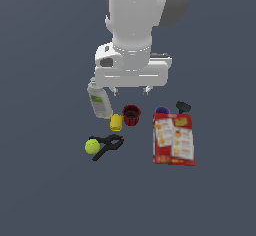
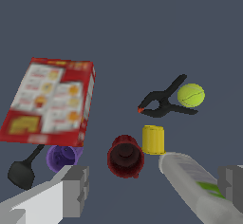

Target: Pick up a designated object from a clutter of objects.

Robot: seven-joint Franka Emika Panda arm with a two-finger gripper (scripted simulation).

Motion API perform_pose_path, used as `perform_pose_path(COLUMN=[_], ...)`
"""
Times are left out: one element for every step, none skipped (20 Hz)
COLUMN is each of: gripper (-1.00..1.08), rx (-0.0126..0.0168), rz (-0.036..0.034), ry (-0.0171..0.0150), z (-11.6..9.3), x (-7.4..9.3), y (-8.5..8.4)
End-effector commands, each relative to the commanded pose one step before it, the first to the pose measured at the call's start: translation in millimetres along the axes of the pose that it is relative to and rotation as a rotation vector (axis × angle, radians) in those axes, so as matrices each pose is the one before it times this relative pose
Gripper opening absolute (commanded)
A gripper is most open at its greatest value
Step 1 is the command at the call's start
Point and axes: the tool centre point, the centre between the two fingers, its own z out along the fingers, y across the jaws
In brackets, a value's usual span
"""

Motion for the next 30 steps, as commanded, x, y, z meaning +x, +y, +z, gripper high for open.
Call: perform_pose_path(gripper=[1.0,1.0,1.0,1.0,1.0,1.0,1.0,1.0,1.0,1.0,1.0,1.0,1.0,1.0,1.0,1.0,1.0,1.0,1.0,1.0,1.0,1.0,1.0,1.0,1.0,1.0,1.0,1.0,1.0,1.0], rx=[0.0,0.00044,0.00146,0.00241,0.00331,0.00422,0.00435,0.00339,0.00242,0.00146,0.00046,-0.00051,-0.00071,-0.00015,0.0,0.0002,0.00011,0.00007,0.00005,0.00002,0.0,-0.00002,-0.00002,-0.00001,0.0,-0.00001,-0.00004,-0.00008,-0.0001,-0.00014], rz=[0.0,-0.00087,-0.00272,-0.00452,-0.00625,-0.00804,-0.00843,-0.00669,-0.00491,-0.00309,-0.0011,0.00097,0.00194,0.00083,0.0,-0.00153,-0.00207,-0.00267,-0.00352,-0.00431,-0.00498,-0.00565,-0.00629,-0.00704,-0.00784,-0.00865,-0.00939,-0.01017,-0.01095,-0.01176], ry=[0.0,-0.00001,-0.00006,-0.00011,-0.00018,-0.00026,-0.00031,-0.00027,-0.00021,-0.00013,-0.00004,0.00005,0.00005,0.0,0.0,0.00001,0.00004,0.00006,0.00008,0.00011,0.00013,0.00014,0.00016,0.00017,0.00019,0.00021,0.00022,0.00024,0.00025,0.00026], z=[0.0,-0.07,-0.19,-0.31,-0.42,-0.5,-0.47,-0.31,-0.18,-0.07,0.02,0.05,-0.1,-0.16,0.05,0.29,0.54,0.79,1.04,1.29,1.52,1.74,1.93,2.16,2.42,2.67,2.94,3.21,3.48,3.77], x=[0.0,-0.09,-0.26,-0.43,-0.61,-0.8,-0.82,-0.63,-0.43,-0.23,-0.04,0.1,0.0,-0.11,0.04,0.22,0.42,0.63,0.82,1.0,1.17,1.31,1.42,1.54,1.67,1.78,1.88,1.96,2.02,2.06], y=[0.01,-0.7,-2.09,-3.44,-4.76,-6.07,-6.25,-4.85,-3.45,-2.05,-0.61,0.74,0.86,0.01,0.11,0.01,0.41,0.81,1.07,1.35,1.65,1.91,2.11,2.33,2.61,2.86,3.2,3.51,3.82,4.15])
